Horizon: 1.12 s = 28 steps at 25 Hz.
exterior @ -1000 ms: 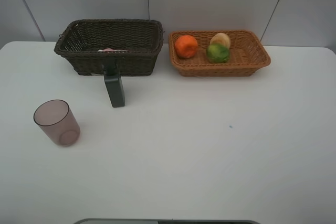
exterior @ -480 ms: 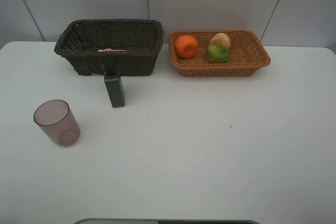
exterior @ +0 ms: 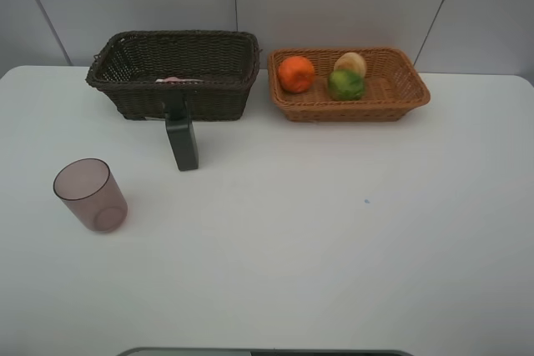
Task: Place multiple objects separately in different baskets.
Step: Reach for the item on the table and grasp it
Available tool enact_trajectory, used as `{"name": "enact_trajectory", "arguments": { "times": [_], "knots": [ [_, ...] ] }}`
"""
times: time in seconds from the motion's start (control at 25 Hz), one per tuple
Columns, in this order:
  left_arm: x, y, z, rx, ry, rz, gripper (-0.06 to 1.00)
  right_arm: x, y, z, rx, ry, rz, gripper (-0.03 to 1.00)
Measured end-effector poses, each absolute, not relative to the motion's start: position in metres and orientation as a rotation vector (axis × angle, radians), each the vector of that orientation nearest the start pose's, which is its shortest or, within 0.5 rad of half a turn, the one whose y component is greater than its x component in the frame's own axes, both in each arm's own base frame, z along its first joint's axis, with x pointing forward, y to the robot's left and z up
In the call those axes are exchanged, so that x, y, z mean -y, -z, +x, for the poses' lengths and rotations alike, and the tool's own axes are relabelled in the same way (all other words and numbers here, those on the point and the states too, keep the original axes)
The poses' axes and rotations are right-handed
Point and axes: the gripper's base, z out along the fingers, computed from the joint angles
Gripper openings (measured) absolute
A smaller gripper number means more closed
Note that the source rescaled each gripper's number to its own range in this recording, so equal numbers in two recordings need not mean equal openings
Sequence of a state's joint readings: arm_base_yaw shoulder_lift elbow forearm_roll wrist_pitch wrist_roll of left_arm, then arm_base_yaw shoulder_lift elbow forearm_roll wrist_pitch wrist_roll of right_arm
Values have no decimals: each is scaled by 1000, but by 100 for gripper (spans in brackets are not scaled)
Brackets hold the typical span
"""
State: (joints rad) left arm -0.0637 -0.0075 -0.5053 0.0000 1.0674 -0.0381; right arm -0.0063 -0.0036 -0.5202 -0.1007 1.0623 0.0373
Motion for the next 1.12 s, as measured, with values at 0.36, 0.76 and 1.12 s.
{"name": "enact_trajectory", "arguments": {
  "times": [0.36,0.76,1.12],
  "knots": [
    [0,-278,-7,-2039,64,26,100,8,-283,-8,-2019,100,50,92],
    [0,-278,-7,-2039,64,26,100,8,-283,-8,-2019,100,50,92],
    [4,-277,44,-2341,77,27,100,8,-283,-8,-2019,100,50,92]
  ]
}}
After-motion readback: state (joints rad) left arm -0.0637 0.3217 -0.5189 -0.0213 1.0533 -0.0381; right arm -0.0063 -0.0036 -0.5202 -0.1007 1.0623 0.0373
